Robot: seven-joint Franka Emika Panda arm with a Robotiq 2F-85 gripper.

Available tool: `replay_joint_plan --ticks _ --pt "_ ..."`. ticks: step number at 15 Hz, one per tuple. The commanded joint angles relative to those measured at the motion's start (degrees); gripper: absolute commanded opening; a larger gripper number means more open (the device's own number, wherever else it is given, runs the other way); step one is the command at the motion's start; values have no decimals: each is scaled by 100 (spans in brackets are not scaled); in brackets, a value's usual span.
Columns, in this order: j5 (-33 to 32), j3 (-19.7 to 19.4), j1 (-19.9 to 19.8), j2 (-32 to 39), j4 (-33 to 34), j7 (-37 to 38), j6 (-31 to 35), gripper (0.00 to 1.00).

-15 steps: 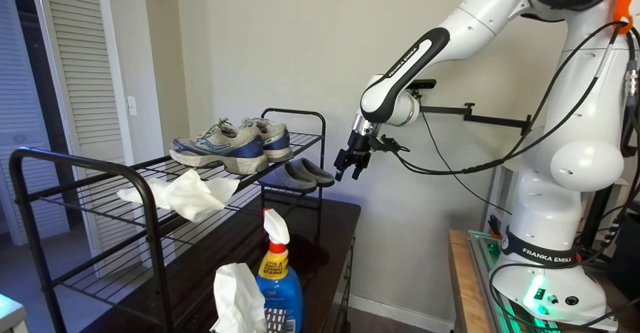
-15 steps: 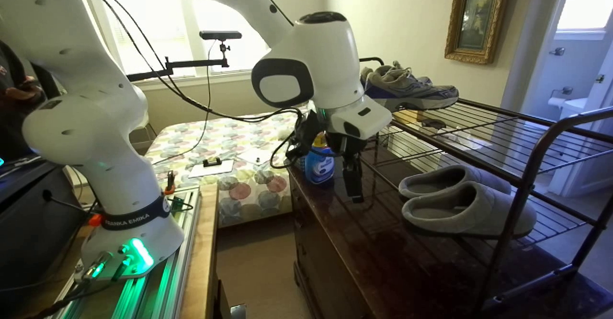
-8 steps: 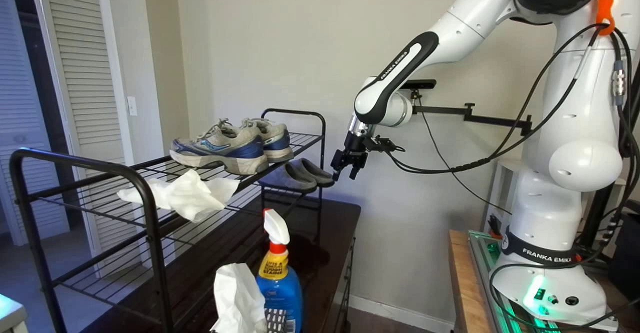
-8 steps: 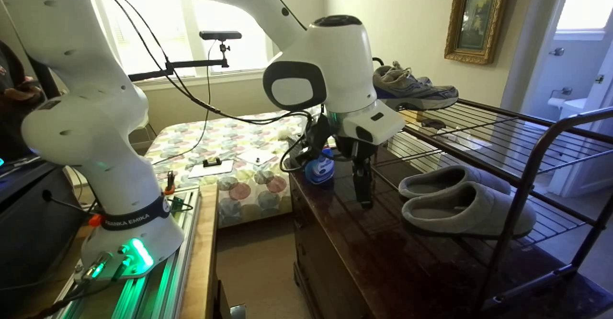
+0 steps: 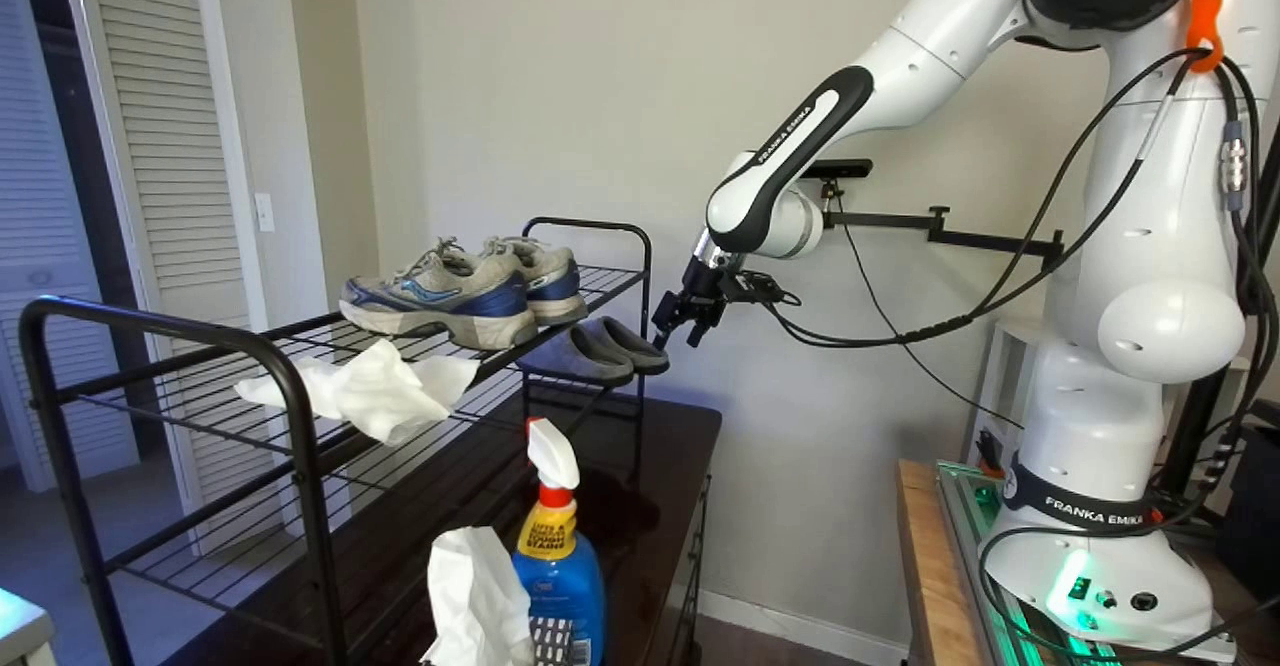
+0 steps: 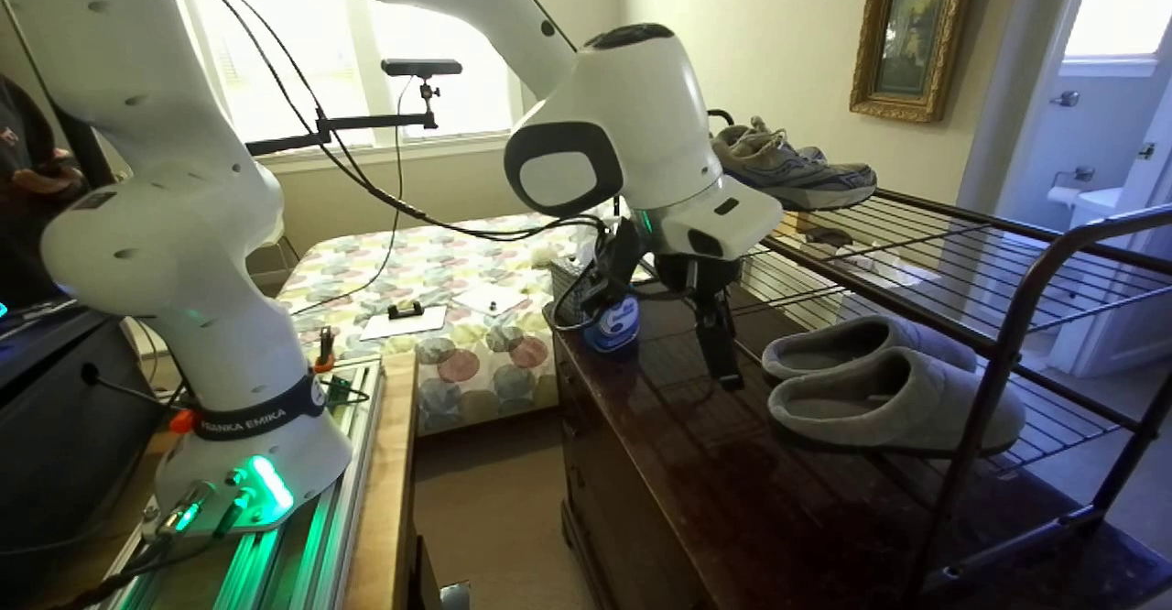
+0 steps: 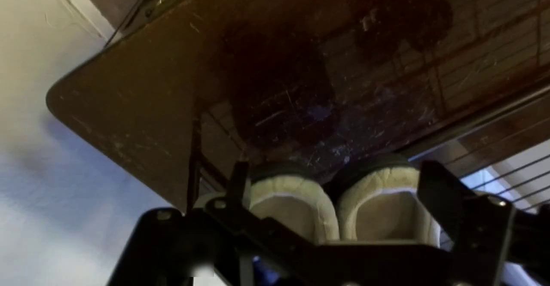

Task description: Move the right slipper to the right end of the topmost shelf

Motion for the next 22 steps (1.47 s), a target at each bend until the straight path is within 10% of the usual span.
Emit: replay_joint_plan --ticks 1,8,22 --pt "651 106 33 234 0 -574 1132 100" --pt "1464 356 -231 375 213 -2651 1494 100" --pt "1718 652 -195 572 642 -2428 1752 100"
